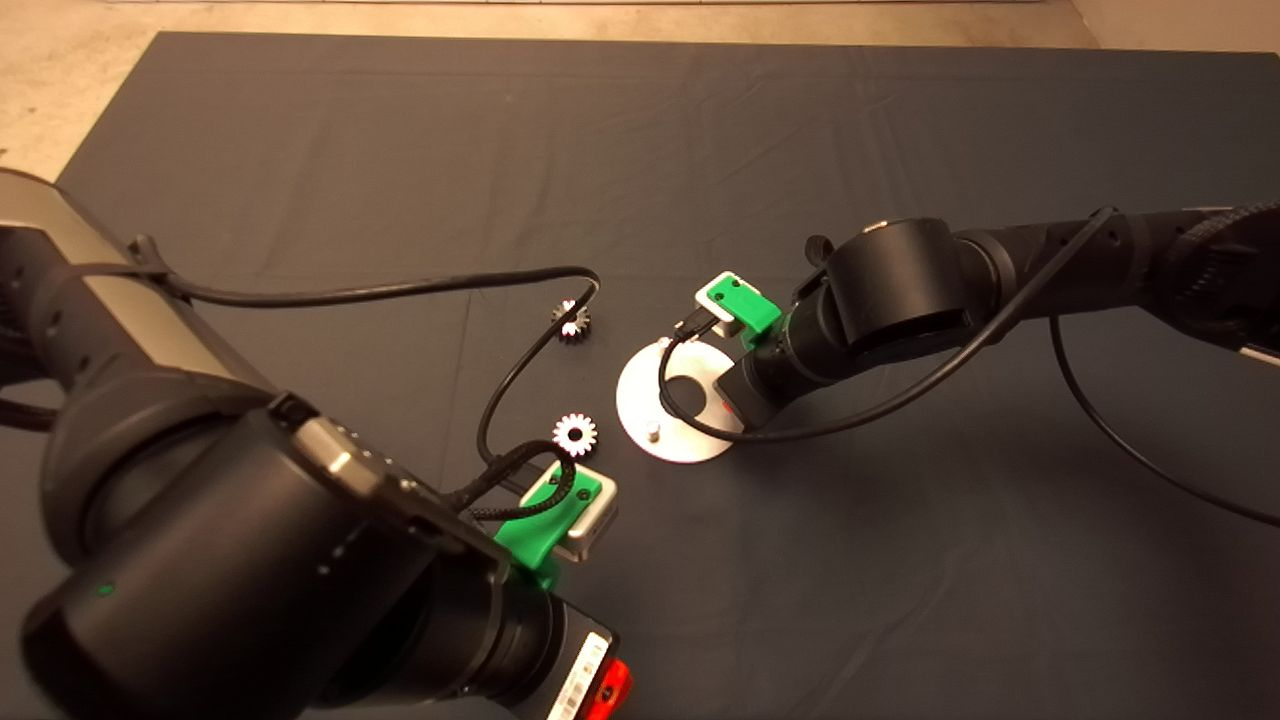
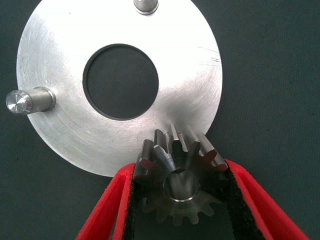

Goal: Install three planetary gears onto the carrier pins

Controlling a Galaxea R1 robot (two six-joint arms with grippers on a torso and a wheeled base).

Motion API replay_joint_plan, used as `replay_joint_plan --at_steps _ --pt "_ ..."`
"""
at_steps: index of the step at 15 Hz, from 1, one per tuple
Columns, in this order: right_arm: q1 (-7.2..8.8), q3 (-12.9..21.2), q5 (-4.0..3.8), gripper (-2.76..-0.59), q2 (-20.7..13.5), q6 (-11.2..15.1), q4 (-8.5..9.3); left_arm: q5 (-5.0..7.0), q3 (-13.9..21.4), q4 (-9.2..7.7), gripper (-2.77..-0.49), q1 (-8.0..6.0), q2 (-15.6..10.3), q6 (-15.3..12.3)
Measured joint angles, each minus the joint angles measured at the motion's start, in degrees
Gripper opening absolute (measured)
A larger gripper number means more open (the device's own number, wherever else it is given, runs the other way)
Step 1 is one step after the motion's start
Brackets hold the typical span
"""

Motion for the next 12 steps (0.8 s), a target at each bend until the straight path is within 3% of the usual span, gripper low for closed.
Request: replay_joint_plan --at_steps 5,12 --pt "-1.15 0.09 -0.05 -2.28 0.00 0.00 -0.87 0.00 0.00 0.00 -0.75 0.00 0.00 0.00" --pt "-1.29 0.15 -0.02 -2.28 0.00 -0.02 -1.55 0.00 0.00 0.00 -0.75 0.00 0.00 0.00"
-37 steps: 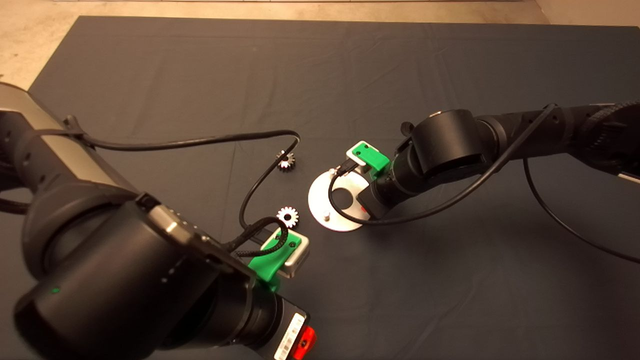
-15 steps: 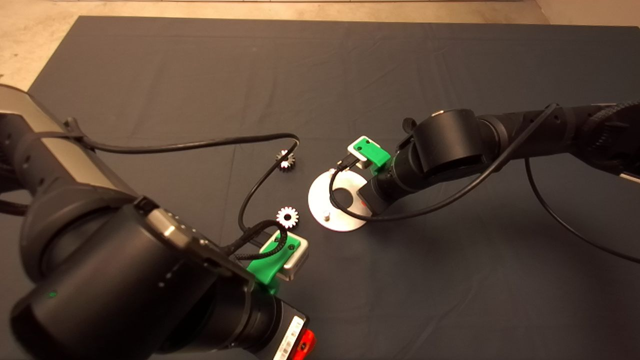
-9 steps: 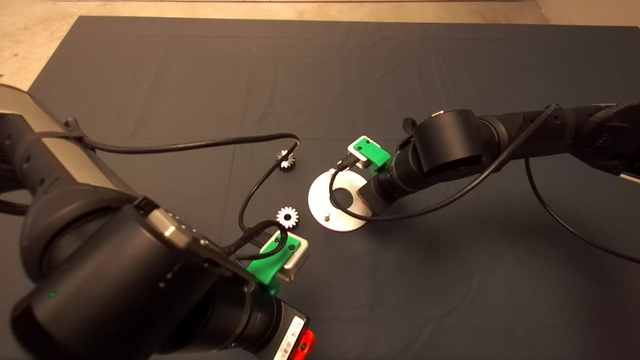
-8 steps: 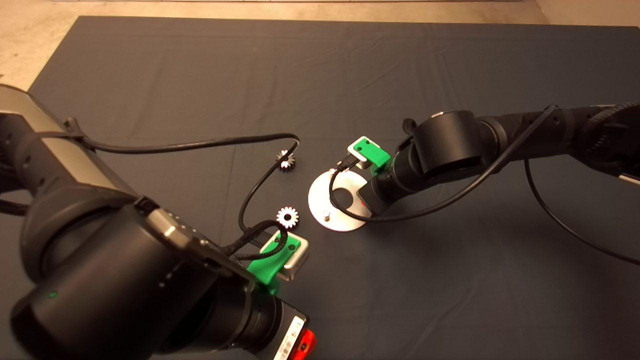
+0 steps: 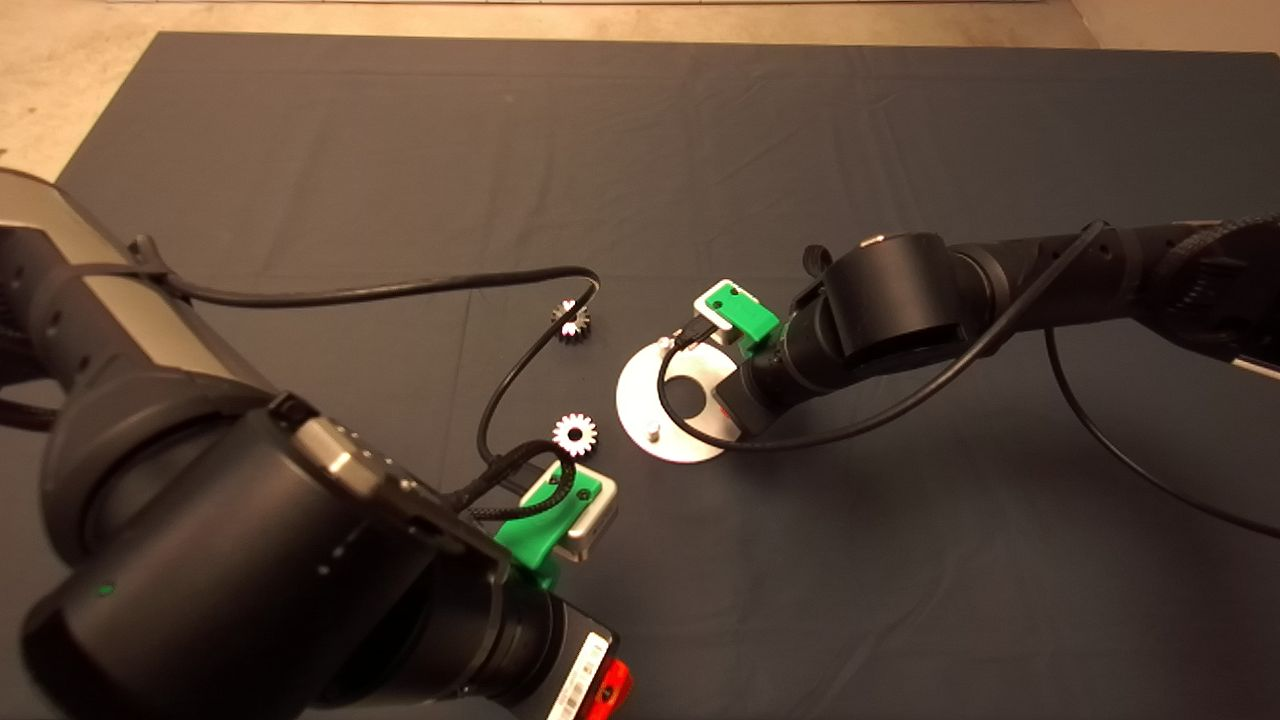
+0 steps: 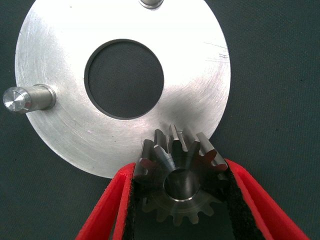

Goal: Install three planetary gears onto the carrier pins

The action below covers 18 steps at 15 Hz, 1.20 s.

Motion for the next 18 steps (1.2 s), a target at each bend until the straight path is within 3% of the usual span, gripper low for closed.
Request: replay_joint_plan --at_steps 4,15,18 --pt "-0.30 -0.01 -0.06 -2.28 0.00 -0.20 -1.55 0.00 0.00 -0.01 -0.75 0.00 0.00 0.00" --pt "-0.30 -1.08 0.27 -2.28 0.01 -1.90 -2.47 0.00 0.00 0.00 -0.75 0.00 0.00 0.00" --pt "-1.88 -1.85 0.46 -2.29 0.00 -1.94 -3.12 0.00 0.01 0.00 -0.75 0.00 0.01 0.00"
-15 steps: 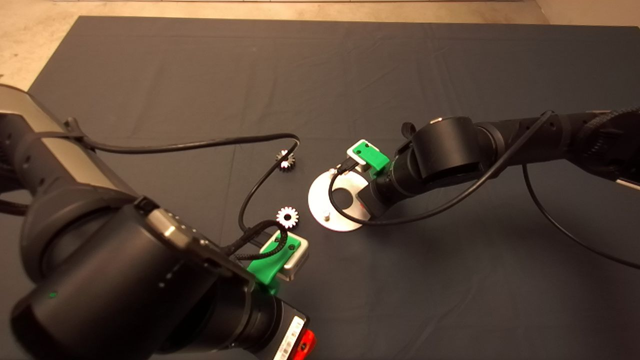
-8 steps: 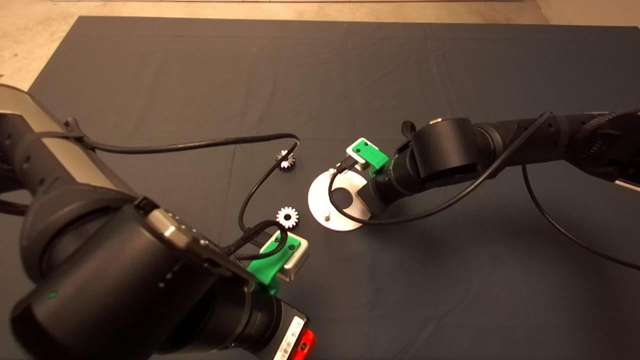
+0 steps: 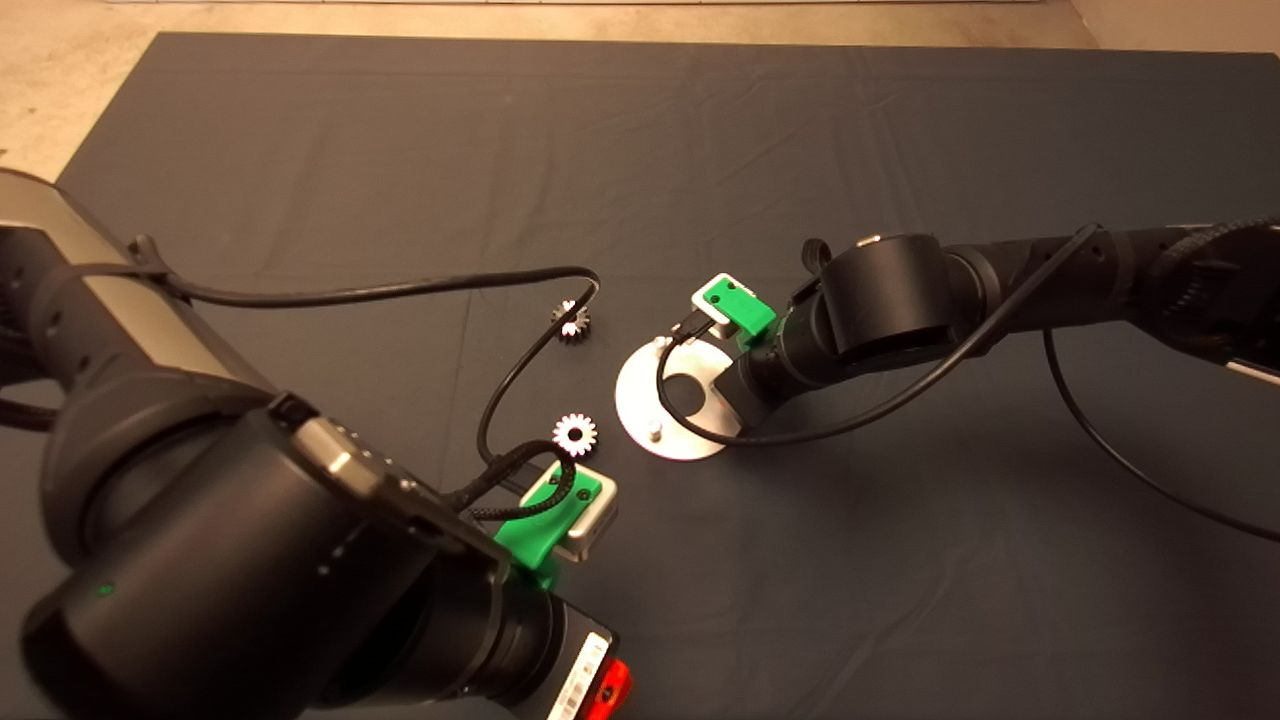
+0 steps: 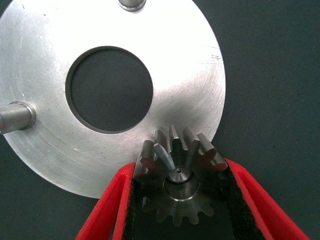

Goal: Install three planetary gears onto the carrier pins

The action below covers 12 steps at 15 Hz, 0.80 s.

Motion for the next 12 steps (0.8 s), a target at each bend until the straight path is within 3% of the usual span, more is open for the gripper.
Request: replay_joint_plan --at_steps 12 --pt "-0.73 -0.02 -0.22 -2.19 0.00 -0.20 -0.69 0.00 0.00 0.00 -0.75 0.00 -0.04 0.00"
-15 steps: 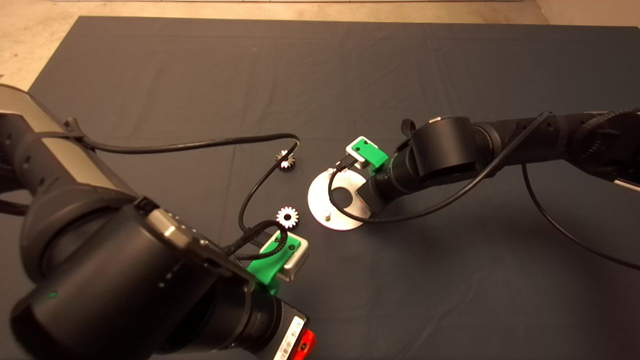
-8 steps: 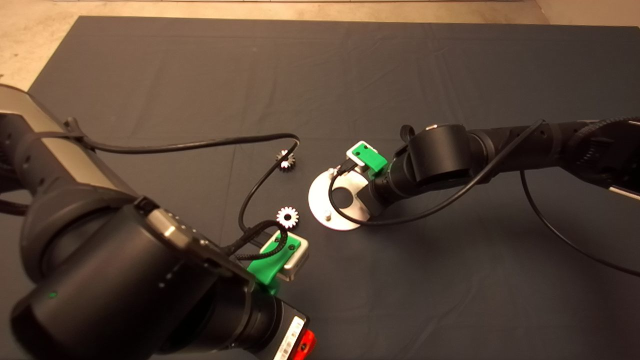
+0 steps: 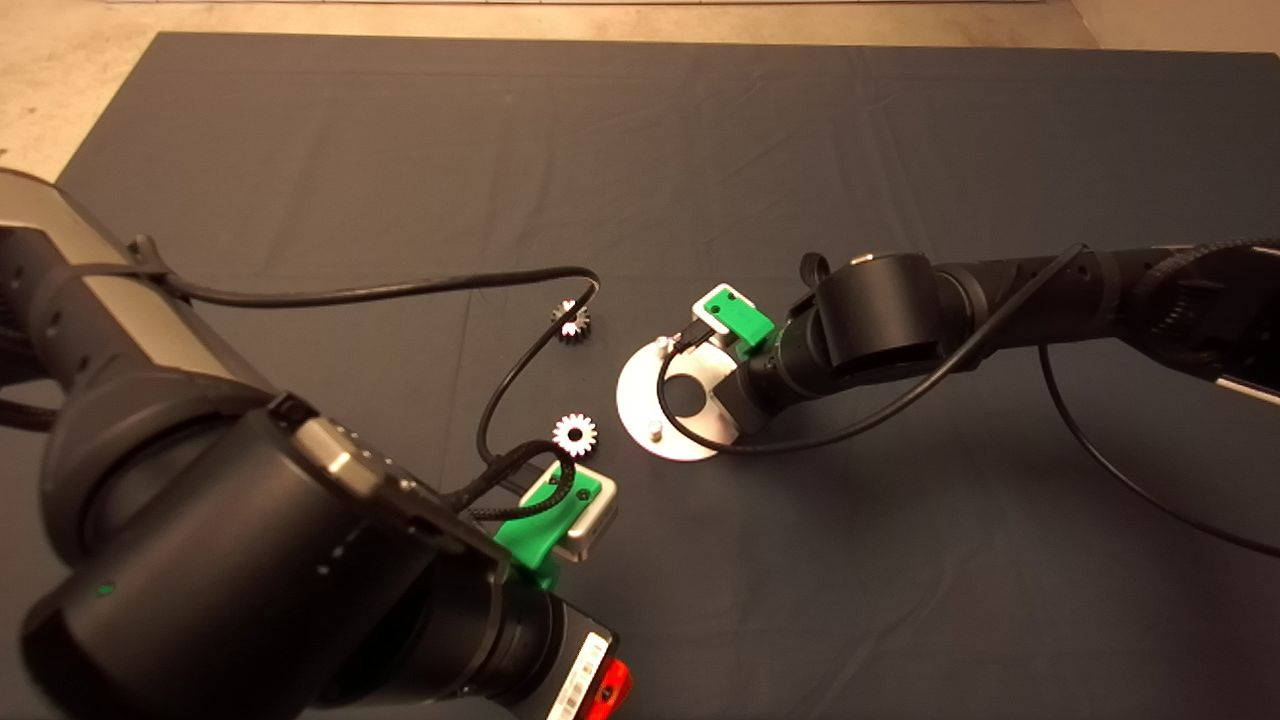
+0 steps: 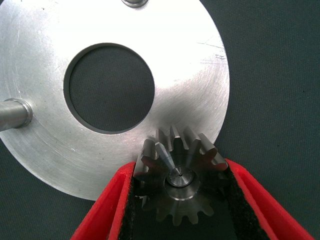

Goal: Install three planetary gears onto the carrier pins

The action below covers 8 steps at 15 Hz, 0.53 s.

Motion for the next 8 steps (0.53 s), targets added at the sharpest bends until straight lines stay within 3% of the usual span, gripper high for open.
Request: replay_joint_plan --at_steps 5,6,8 --pt "-0.22 0.01 -0.06 -1.94 0.00 0.00 0.02 0.00 0.02 0.00 -0.75 0.00 0.00 0.00" --pt "-0.22 0.00 -0.06 -1.80 0.00 0.00 0.02 0.00 0.02 0.00 -0.75 0.00 0.00 0.00" --pt "-0.22 0.00 -0.06 -1.77 0.00 0.00 0.02 0.00 0.02 -0.01 -0.75 0.00 0.00 0.00"
